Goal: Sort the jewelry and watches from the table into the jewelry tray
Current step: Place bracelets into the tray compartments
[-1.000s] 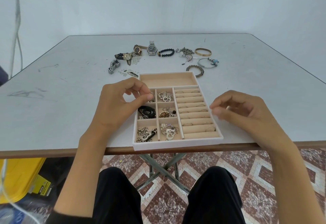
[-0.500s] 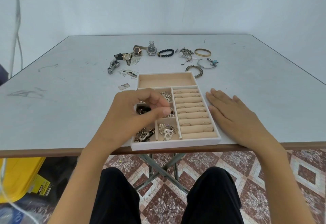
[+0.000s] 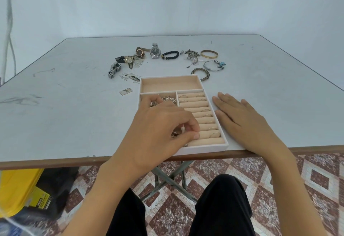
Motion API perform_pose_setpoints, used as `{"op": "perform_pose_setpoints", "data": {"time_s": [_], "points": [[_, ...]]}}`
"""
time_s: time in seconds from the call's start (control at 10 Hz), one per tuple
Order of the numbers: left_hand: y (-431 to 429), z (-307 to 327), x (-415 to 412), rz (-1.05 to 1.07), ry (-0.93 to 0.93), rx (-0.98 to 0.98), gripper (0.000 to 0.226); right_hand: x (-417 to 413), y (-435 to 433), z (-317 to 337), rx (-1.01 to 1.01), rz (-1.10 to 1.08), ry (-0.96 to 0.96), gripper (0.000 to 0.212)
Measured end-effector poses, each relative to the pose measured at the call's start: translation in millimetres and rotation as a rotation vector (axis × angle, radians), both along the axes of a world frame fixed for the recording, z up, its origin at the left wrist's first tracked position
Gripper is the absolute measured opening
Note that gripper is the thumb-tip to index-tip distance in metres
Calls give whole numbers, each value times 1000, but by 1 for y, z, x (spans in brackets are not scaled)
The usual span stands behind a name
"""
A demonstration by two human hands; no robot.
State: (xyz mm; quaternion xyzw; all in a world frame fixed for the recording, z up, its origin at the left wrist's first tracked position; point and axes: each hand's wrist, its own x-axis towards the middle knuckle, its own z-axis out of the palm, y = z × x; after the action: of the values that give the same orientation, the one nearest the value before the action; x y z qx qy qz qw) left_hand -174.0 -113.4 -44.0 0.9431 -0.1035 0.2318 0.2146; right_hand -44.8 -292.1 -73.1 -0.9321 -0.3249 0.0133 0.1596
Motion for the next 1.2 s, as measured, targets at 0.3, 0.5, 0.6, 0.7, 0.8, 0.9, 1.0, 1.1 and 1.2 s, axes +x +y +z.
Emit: {"op": "perform_pose_setpoints", "data": {"time_s": [0.3, 0.5, 0.6, 0.7, 0.8, 0.9, 1.0, 1.1, 1.2], "points": [[2, 5, 0, 4, 78, 30, 18, 0, 0, 1, 4, 1, -1, 49], [6, 1, -14, 34, 4, -45, 13, 0, 0, 0, 5, 4, -4, 49], [5, -2, -20, 27, -4, -13, 18, 0, 0, -1, 10, 3, -4, 49], [4, -4, -20, 30, 4, 44, 20, 0, 0, 0, 13, 2, 1, 49], [3, -3, -20, 37, 5, 60, 19, 0, 0, -1, 13, 0, 2, 49], [3, -2, -20, 45, -6, 70, 20, 0, 0, 0, 17, 3, 4, 49], [3, -2, -19, 43, -2, 97, 20, -1, 0, 0, 16, 2, 5, 49], [2, -2, -18, 47, -3, 100, 19, -2, -1, 1, 15, 3, 7, 49], [2, -3, -17, 50, 5, 86, 19, -2, -1, 1, 14, 3, 4, 49]]}}
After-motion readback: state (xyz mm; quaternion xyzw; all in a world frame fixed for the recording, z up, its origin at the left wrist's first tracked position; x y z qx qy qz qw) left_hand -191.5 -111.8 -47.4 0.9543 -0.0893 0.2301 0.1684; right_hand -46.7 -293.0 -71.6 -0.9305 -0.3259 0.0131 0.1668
